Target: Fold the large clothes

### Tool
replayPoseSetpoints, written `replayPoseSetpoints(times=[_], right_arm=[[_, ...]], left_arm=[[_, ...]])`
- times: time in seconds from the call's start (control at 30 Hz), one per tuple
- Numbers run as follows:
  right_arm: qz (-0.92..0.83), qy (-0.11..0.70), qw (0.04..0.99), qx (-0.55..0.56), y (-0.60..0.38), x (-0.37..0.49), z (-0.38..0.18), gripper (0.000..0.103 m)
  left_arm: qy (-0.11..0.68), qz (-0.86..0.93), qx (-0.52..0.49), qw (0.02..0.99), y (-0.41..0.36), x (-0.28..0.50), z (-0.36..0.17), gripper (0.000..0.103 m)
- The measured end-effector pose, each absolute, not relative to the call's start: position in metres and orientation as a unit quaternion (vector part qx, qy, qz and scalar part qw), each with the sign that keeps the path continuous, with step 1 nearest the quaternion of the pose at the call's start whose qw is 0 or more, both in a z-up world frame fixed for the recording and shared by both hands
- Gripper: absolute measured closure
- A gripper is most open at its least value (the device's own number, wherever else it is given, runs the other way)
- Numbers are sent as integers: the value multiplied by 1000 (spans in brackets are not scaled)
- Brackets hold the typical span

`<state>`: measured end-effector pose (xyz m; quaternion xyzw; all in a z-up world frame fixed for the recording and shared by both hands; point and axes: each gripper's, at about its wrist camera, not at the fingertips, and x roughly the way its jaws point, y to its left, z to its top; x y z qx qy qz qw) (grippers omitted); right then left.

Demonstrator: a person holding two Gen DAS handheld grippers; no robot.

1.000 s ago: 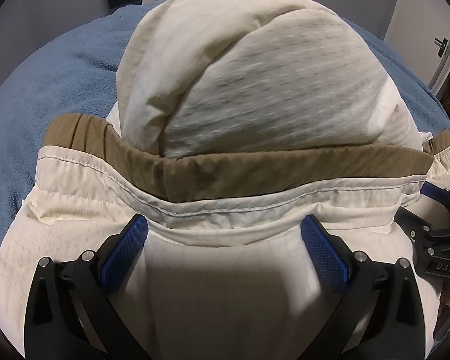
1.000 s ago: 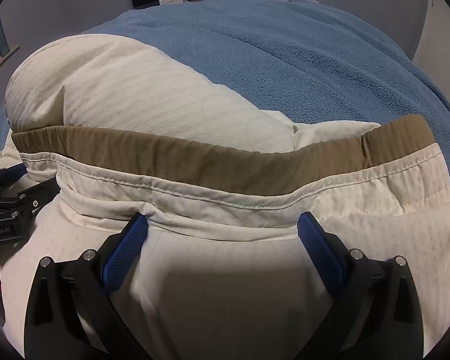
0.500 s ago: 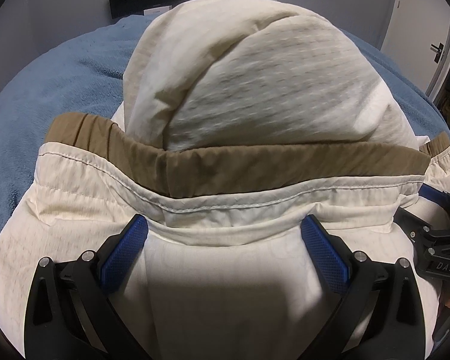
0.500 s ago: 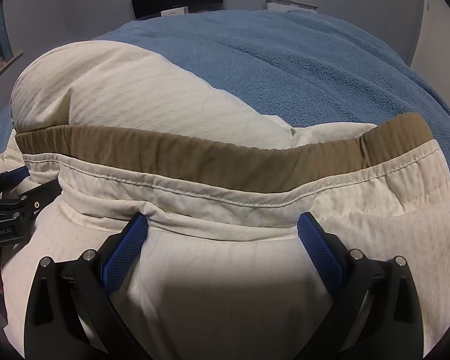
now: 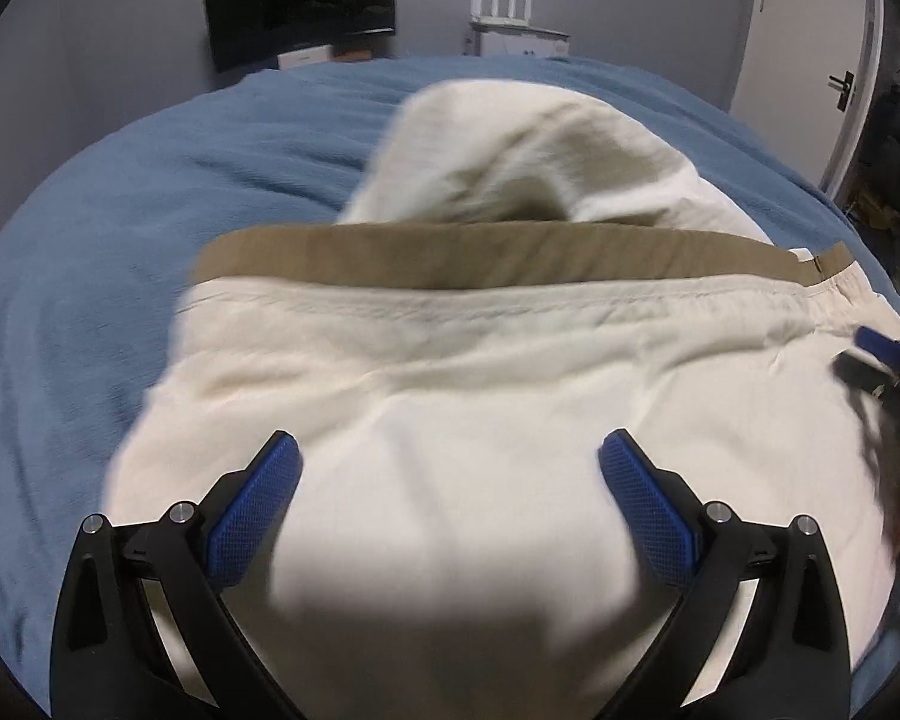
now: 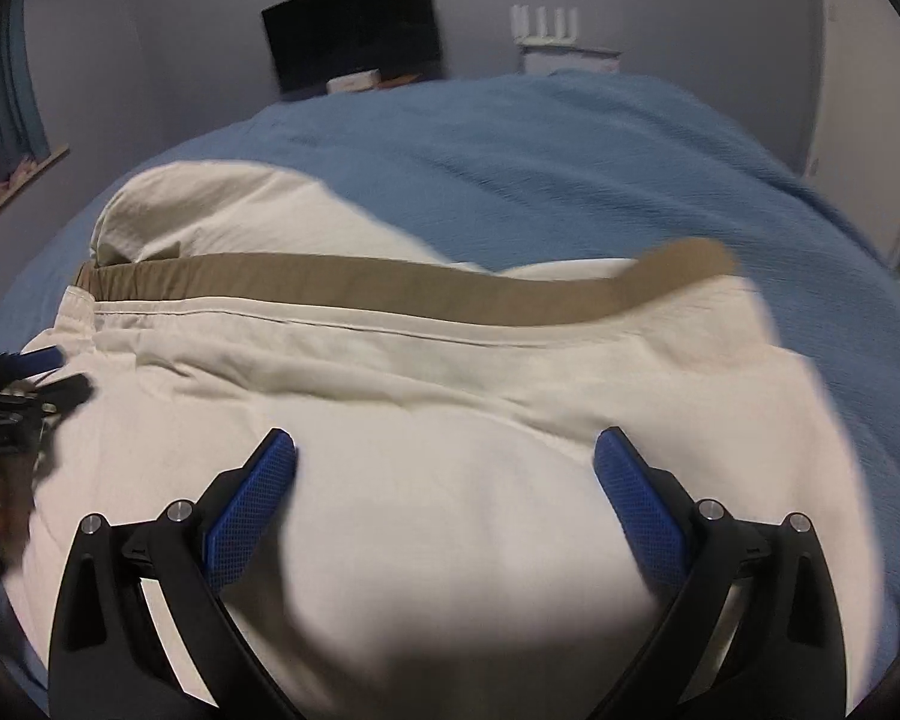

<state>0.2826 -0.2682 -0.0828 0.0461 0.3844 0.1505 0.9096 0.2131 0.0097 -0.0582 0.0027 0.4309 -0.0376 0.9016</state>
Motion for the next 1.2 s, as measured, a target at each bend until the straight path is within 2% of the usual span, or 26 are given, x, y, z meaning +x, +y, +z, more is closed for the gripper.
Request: replayPoseSetpoints(times=[0.27, 0.47, 0.53, 0.67, 0.77, 0.97, 1.2], right_arm=[[97, 393, 914, 28, -322, 260, -101, 8], [92, 437, 894, 29, -319, 271, -110, 8], [82, 445, 892, 19, -318, 272, -96, 8], [121, 383, 915, 34, -307, 236, -60, 8], [192, 371, 907, 53, -280, 208, -49, 8], [213, 392, 895, -32, -247, 176, -75, 8], [127, 427, 894, -37, -289, 180, -87, 8]], left_arm=[[454, 8, -50, 889, 63, 198, -78, 6], [454, 31, -18, 890, 56, 200, -80, 6], [449, 31, -6, 893, 51, 192, -69, 12], [433, -9, -1, 902, 29, 161, -44, 13], [433, -44, 5, 900, 3, 141, -36, 12], [454, -50, 54, 888, -23, 136, -56, 8], [469, -34, 46, 881, -8, 144, -66, 6]])
